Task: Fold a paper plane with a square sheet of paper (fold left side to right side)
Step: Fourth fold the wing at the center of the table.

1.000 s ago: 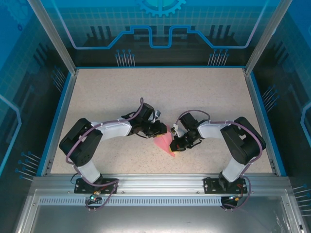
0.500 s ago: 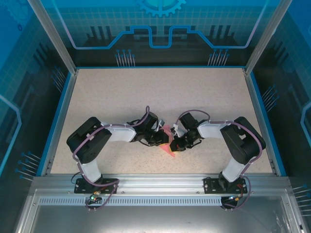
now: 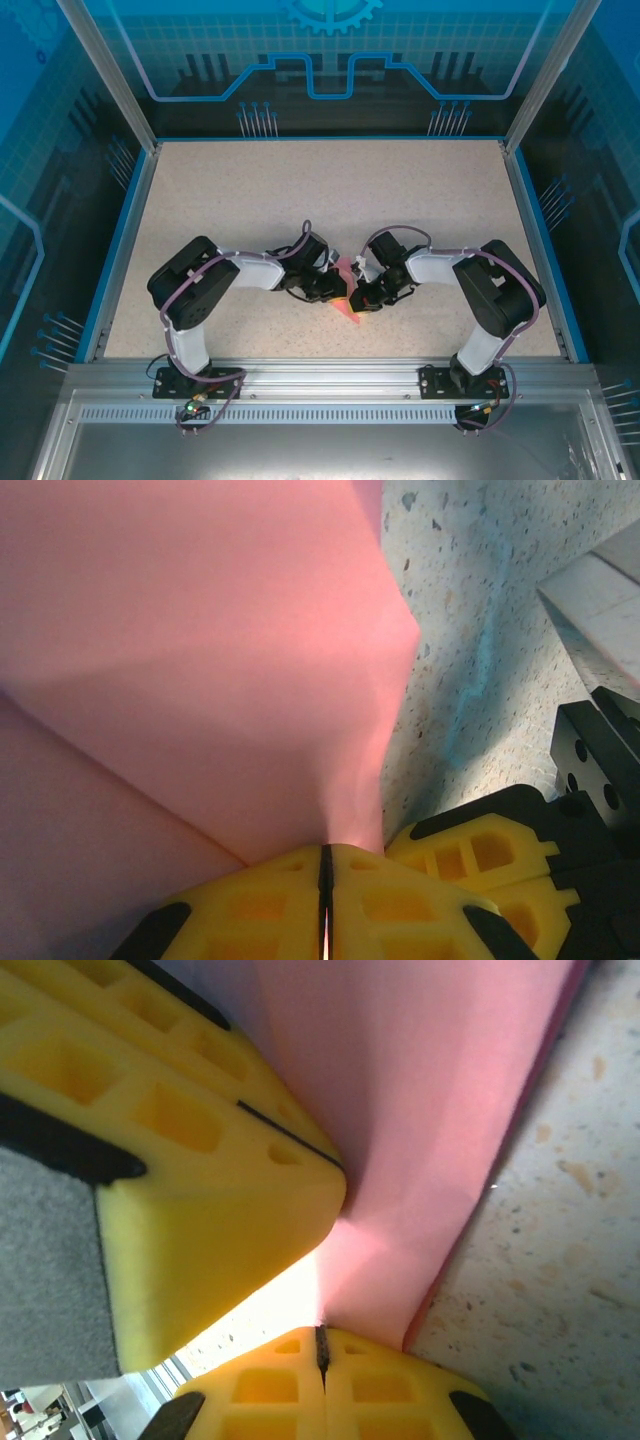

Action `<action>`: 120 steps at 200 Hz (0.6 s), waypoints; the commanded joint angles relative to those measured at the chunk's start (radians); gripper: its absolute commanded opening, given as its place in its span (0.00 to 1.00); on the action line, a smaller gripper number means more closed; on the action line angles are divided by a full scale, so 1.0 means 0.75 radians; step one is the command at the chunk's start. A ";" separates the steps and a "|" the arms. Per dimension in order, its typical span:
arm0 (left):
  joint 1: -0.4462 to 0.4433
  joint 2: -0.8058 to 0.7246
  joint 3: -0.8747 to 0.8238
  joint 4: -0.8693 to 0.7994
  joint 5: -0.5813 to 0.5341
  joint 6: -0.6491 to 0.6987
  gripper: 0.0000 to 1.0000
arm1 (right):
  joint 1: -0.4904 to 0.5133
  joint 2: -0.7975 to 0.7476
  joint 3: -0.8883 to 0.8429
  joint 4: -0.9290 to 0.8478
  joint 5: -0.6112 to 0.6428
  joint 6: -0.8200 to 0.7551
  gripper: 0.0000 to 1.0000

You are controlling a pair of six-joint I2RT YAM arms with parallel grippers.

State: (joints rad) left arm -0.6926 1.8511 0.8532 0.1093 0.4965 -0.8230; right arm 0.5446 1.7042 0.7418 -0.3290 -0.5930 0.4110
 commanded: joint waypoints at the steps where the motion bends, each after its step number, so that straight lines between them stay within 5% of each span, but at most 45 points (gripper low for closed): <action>1: 0.057 0.058 0.031 -0.092 -0.100 0.072 0.11 | 0.018 0.086 -0.053 -0.171 0.271 -0.009 0.00; 120: 0.326 0.154 0.252 -0.317 -0.138 0.383 0.12 | 0.023 0.086 -0.050 -0.187 0.265 -0.015 0.00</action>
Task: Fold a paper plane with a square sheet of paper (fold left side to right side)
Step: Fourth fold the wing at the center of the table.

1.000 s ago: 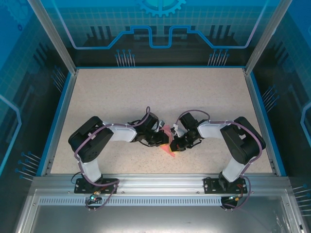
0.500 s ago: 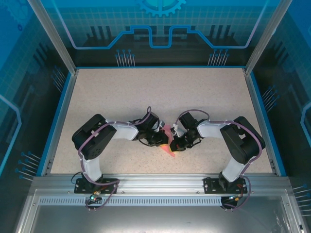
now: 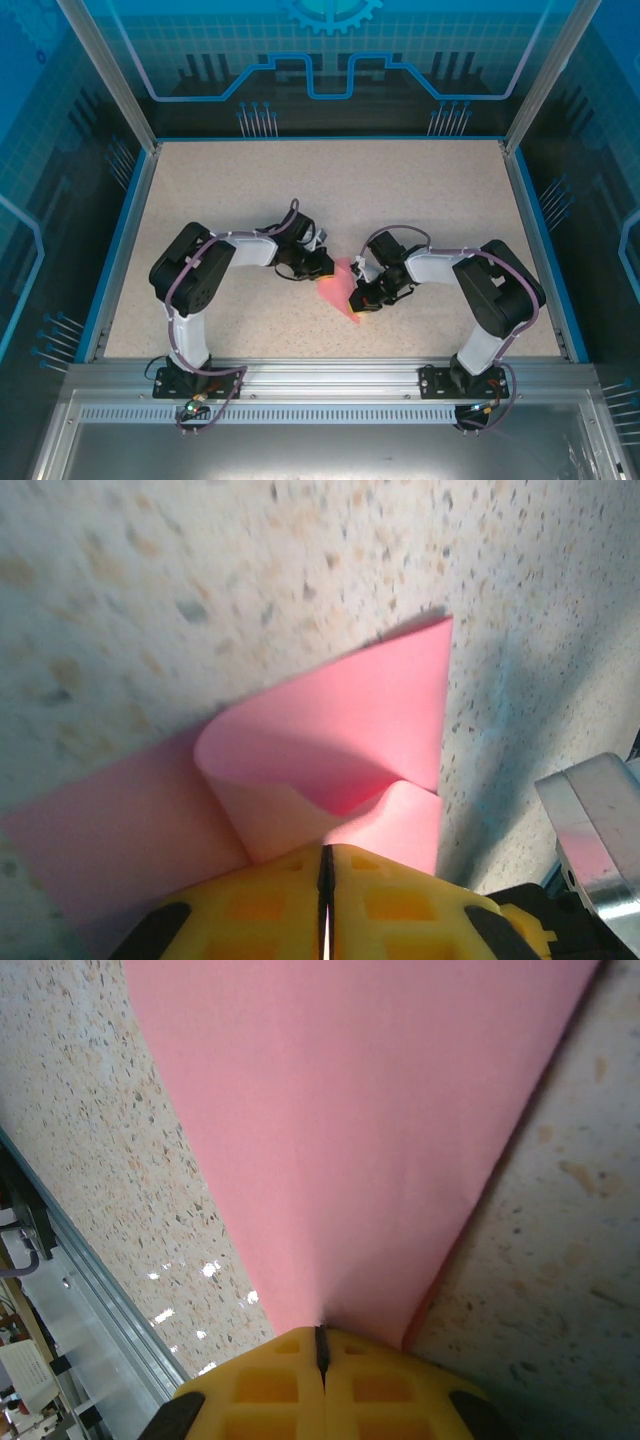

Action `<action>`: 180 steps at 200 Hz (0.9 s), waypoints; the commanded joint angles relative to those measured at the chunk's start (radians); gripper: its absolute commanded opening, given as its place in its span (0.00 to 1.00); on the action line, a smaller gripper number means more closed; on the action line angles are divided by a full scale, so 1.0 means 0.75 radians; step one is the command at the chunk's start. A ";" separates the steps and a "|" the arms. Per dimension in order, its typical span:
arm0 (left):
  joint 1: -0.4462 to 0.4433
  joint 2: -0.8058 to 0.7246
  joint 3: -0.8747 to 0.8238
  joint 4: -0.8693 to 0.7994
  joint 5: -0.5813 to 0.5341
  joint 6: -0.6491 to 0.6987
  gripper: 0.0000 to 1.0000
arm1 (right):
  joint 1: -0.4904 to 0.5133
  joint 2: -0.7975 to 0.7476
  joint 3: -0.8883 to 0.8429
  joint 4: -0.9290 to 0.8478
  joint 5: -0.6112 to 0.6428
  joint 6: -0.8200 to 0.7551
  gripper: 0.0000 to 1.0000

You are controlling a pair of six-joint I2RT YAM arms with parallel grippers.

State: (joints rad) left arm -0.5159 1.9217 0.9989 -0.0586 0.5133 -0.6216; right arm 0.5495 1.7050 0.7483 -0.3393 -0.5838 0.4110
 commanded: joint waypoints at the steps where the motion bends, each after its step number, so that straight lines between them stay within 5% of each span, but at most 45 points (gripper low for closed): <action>1: 0.094 0.060 0.060 -0.095 -0.161 0.116 0.12 | 0.017 0.085 -0.058 -0.173 0.252 -0.014 0.00; 102: 0.239 0.058 0.186 -0.203 -0.130 0.194 0.17 | 0.020 0.019 -0.112 -0.005 0.100 0.005 0.01; 141: 0.246 -0.195 0.073 -0.174 -0.108 0.130 0.31 | 0.016 -0.134 -0.120 0.179 -0.003 0.065 0.20; 180: 0.205 -0.477 -0.208 0.011 -0.072 -0.077 0.41 | -0.046 -0.414 -0.136 0.195 0.154 0.057 0.52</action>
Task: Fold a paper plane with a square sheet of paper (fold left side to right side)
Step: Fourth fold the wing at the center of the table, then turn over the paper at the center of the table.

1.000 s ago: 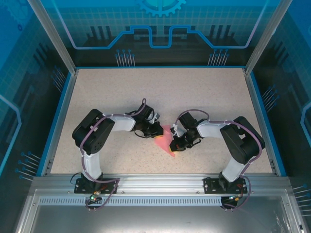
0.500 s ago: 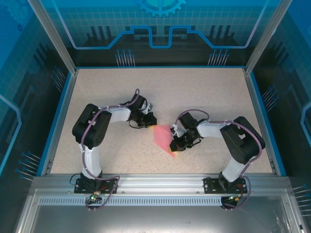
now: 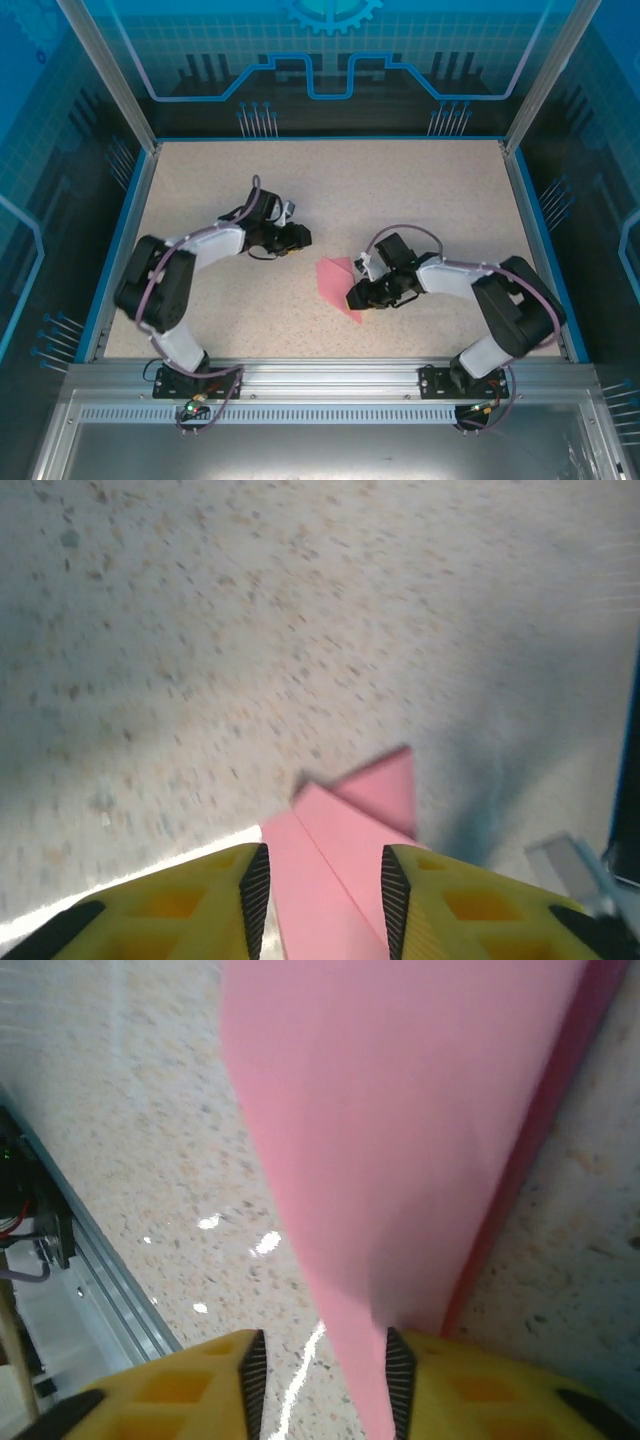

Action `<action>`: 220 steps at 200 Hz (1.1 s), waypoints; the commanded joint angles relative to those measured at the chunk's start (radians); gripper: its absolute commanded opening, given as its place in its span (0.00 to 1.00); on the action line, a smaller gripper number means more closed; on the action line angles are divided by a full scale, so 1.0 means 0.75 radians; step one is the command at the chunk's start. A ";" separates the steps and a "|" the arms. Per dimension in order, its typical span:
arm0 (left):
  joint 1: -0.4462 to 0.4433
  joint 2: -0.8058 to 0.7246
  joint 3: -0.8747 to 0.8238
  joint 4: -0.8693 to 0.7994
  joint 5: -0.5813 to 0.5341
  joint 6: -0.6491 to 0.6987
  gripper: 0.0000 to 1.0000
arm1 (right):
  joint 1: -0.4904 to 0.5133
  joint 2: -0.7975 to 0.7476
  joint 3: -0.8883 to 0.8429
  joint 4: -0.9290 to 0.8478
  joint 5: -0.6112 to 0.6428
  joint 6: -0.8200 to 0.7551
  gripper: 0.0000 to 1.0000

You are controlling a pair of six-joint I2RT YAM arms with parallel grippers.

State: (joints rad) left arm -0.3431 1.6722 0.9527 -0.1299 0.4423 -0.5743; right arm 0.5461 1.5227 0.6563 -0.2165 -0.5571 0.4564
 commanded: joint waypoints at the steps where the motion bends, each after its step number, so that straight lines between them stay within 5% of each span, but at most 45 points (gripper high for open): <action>1: -0.028 -0.149 -0.153 0.111 0.025 -0.147 0.41 | -0.042 -0.179 -0.016 0.030 0.125 -0.004 0.53; 22: -0.104 -0.192 -0.245 0.208 0.038 -0.243 0.44 | -0.093 -0.322 -0.039 0.027 0.198 -0.008 0.70; 50: -0.193 -0.134 -0.277 0.313 0.034 -0.335 0.45 | -0.156 -0.464 -0.084 0.059 0.199 0.017 0.78; 220: -0.312 0.259 -0.030 0.345 0.060 -0.382 0.45 | -0.271 -0.661 -0.217 0.006 0.090 0.012 0.79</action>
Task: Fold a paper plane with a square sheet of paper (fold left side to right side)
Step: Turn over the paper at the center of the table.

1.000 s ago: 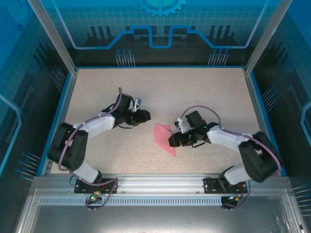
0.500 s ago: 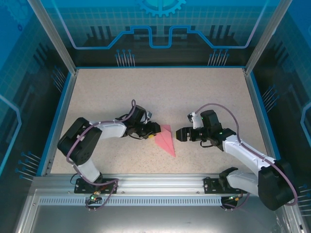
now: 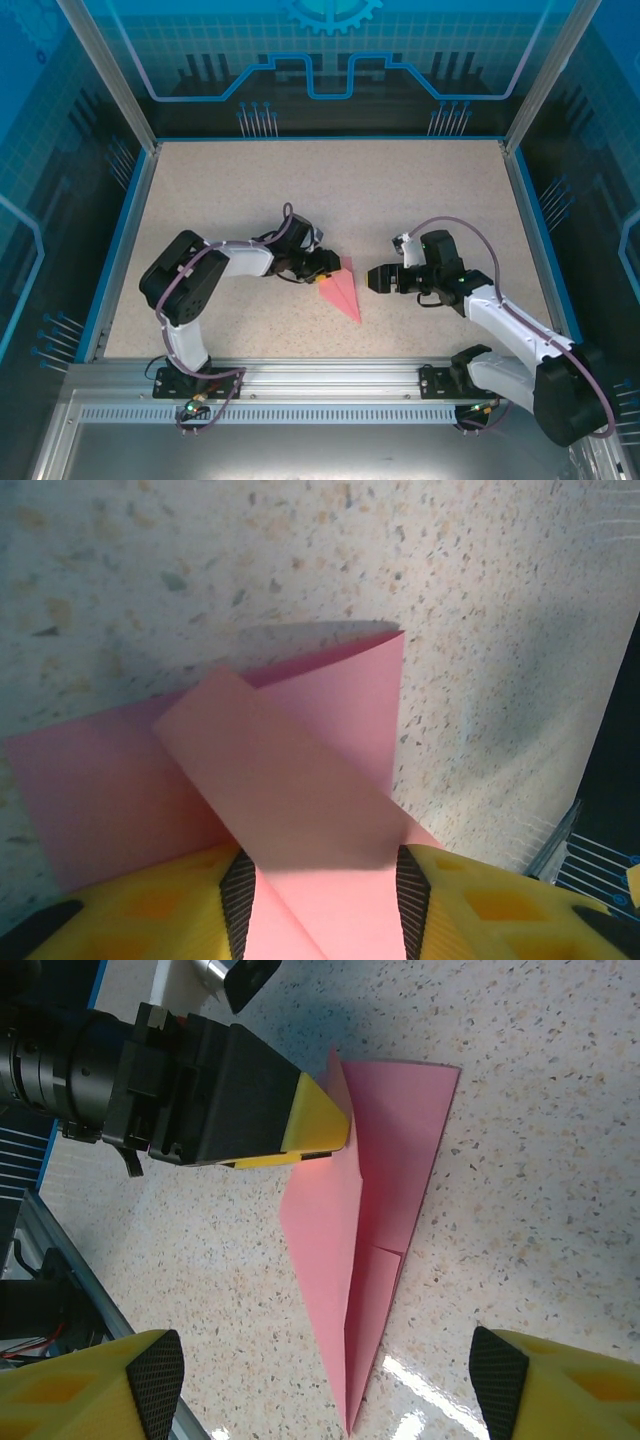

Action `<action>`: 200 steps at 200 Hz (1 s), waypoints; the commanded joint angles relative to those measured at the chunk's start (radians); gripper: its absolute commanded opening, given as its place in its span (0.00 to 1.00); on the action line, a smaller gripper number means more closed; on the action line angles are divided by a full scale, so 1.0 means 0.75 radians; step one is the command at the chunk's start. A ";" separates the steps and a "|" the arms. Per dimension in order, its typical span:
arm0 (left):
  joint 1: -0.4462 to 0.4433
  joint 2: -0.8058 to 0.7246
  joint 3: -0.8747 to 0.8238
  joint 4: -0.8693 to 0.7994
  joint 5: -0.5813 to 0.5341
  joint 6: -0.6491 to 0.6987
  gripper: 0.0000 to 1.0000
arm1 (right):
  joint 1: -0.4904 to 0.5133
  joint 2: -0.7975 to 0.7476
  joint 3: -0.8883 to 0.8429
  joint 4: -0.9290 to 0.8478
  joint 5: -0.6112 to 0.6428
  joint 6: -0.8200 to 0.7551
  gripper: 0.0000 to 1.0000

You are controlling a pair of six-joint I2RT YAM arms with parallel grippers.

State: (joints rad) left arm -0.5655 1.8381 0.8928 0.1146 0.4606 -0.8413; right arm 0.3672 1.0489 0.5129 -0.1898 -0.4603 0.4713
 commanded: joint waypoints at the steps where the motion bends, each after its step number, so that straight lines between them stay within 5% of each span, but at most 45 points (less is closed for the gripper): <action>1: -0.015 0.039 0.051 0.020 0.035 -0.026 0.45 | -0.033 -0.030 -0.027 -0.029 -0.040 -0.008 0.79; 43: -0.024 0.031 0.066 0.099 0.060 -0.041 0.30 | -0.075 -0.032 -0.052 0.007 -0.139 0.009 0.80; 94: -0.023 -0.096 0.089 0.111 0.054 0.002 0.07 | -0.222 -0.003 -0.092 0.144 -0.438 0.068 0.99; 151: -0.009 -0.354 0.158 0.042 0.034 0.023 0.06 | -0.343 0.184 -0.052 0.387 -0.920 0.203 0.99; 180: -0.011 -0.420 0.195 0.055 0.074 -0.029 0.06 | -0.318 0.223 -0.094 0.730 -0.998 0.421 0.99; 200: -0.010 -0.450 0.218 0.039 0.088 -0.036 0.06 | -0.273 0.178 -0.078 0.765 -1.006 0.439 0.99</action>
State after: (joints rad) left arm -0.5781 1.5272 1.0252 0.1631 0.4927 -0.8635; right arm 0.1284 1.2102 0.4526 0.2272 -1.1217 0.7151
